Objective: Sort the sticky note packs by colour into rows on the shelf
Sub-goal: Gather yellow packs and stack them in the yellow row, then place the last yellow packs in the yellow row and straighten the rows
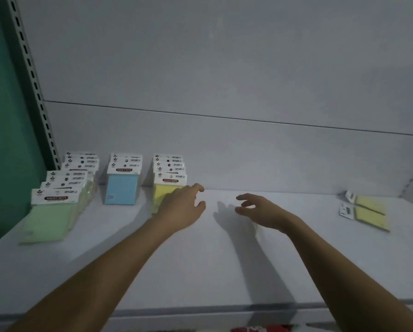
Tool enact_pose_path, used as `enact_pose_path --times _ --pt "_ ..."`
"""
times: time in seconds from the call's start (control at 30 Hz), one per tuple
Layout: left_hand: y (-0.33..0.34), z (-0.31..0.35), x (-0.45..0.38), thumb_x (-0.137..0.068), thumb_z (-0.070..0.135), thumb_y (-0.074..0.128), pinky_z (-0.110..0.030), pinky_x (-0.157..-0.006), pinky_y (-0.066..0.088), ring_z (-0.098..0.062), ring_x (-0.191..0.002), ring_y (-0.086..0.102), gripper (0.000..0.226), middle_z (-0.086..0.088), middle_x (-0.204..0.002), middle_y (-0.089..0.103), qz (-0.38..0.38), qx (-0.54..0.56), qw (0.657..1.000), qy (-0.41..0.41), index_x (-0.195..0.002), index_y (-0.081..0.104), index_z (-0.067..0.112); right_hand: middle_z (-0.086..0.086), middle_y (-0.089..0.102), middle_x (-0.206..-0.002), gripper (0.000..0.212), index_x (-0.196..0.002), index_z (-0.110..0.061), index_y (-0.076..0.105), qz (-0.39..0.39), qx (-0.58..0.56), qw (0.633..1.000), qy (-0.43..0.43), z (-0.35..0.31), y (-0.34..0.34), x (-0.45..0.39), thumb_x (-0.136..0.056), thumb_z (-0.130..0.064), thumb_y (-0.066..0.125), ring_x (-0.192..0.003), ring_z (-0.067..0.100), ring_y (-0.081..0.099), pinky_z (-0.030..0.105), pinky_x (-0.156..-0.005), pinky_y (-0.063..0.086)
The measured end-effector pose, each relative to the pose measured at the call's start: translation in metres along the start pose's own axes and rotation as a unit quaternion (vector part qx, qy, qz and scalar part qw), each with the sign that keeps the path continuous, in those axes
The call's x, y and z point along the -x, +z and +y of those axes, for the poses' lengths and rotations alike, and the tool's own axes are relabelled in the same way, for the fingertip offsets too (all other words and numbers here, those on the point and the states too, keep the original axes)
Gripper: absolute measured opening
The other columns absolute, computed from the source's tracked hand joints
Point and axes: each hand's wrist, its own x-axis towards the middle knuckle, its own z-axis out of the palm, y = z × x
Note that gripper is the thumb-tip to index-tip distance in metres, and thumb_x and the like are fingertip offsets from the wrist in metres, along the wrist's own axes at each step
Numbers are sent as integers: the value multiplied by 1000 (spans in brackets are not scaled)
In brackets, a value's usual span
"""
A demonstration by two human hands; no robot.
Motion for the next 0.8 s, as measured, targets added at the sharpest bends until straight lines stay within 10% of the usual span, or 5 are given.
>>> enact_pose_path --times 0.43,0.8 --pt "102 268 31 -89 62 40 -36 -100 41 -16 -117 53 48 6 -131 56 -134 33 990 -22 -124 55 33 -9 67 -104 27 -106 -28 65 146 110 983 10 188 -154 152 -93 -42 47 -93 15 62 37 -87 52" --pt "186 378 13 -89 47 49 -36 -98 45 -15 -113 55 38 6 -123 59 -102 56 993 -27 -121 57 30 -12 65 -99 23 -100 -28 64 237 16 971 -3 301 -187 137 -91 -40 47 -87 11 61 31 -74 50"
